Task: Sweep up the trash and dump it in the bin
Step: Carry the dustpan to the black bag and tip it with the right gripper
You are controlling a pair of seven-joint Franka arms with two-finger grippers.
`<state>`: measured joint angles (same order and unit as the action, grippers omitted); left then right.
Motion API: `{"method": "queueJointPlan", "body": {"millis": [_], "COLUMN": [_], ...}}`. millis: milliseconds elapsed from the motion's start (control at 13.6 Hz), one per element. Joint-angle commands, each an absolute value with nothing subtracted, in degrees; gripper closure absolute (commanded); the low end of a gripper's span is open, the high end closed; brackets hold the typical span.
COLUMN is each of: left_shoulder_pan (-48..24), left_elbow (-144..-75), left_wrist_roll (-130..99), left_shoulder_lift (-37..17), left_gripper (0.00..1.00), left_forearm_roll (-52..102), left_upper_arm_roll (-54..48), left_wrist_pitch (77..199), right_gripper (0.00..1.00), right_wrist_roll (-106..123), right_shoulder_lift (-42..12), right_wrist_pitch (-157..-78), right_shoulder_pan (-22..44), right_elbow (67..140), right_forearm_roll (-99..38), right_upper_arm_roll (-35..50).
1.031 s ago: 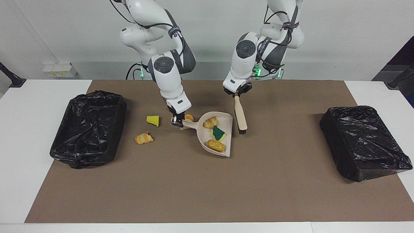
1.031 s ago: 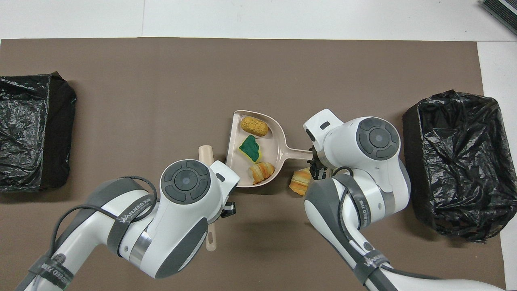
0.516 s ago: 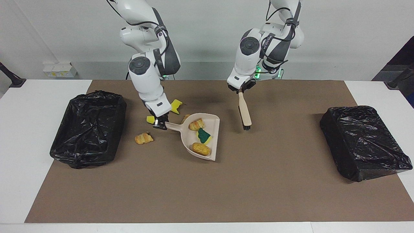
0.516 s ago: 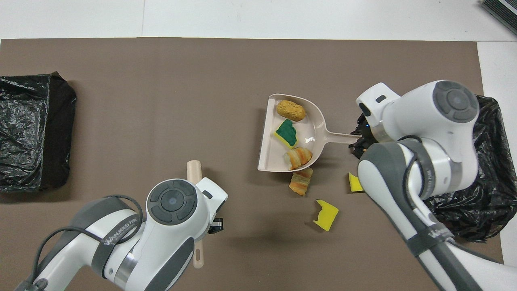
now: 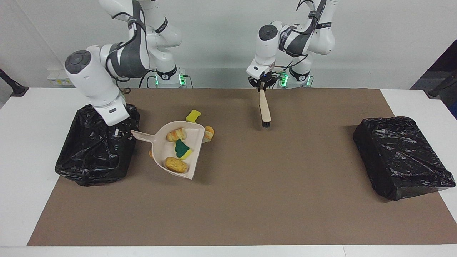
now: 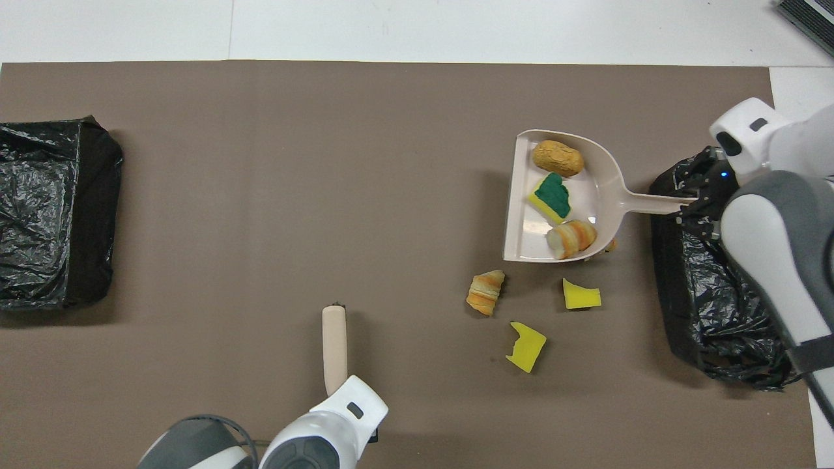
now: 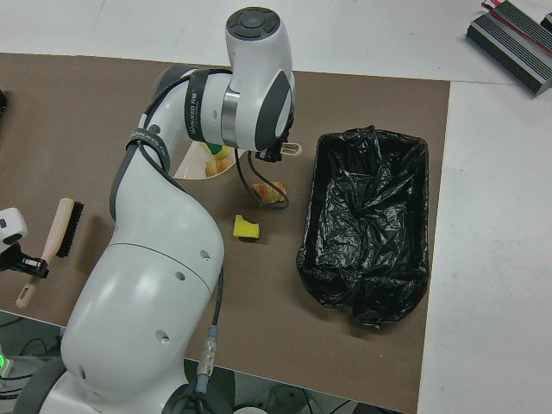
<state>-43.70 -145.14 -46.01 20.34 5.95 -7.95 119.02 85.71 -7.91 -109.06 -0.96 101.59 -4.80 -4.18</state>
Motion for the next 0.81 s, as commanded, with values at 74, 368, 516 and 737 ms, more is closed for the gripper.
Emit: {"method": "queueJointPlan", "body": {"millis": [74, 368, 516, 737], "left_shoulder_pan": [-50.52, -55.18, -57.9, -58.1], "left_elbow": [-145.9, -142.22, -141.59, -141.59], "left_wrist_roll": [-50.88, -54.92, -57.65, -57.48], "left_shoulder_lift": [18.12, 11.35, 10.29, 9.76], "left_gripper": [1.0, 1.0, 1.0, 1.0], "left_forearm_roll": [10.35, 11.68, 12.74, 12.83], "left_upper_arm_roll": [-7.29, -7.38, -7.38, -7.38], "left_wrist_pitch": [125.66, 130.5, 131.75, 131.57], "right_gripper": [1.0, 1.0, 1.0, 1.0], "right_wrist_roll": [95.69, 104.13, 108.26, 113.8], "right_shoulder_lift": [-7.82, -7.74, -7.12, -5.46], "right_wrist_pitch": [-106.88, -106.88, -106.7, -106.52], "right_shoulder_pan": [-7.8, -14.48, -16.43, -19.41], "right_elbow": [98.01, 97.38, 95.2, 94.66], "right_forearm_roll": [-0.02, 5.17, 8.42, 12.73], "right_upper_arm_roll": [-3.69, -3.78, -3.78, -3.87]}}
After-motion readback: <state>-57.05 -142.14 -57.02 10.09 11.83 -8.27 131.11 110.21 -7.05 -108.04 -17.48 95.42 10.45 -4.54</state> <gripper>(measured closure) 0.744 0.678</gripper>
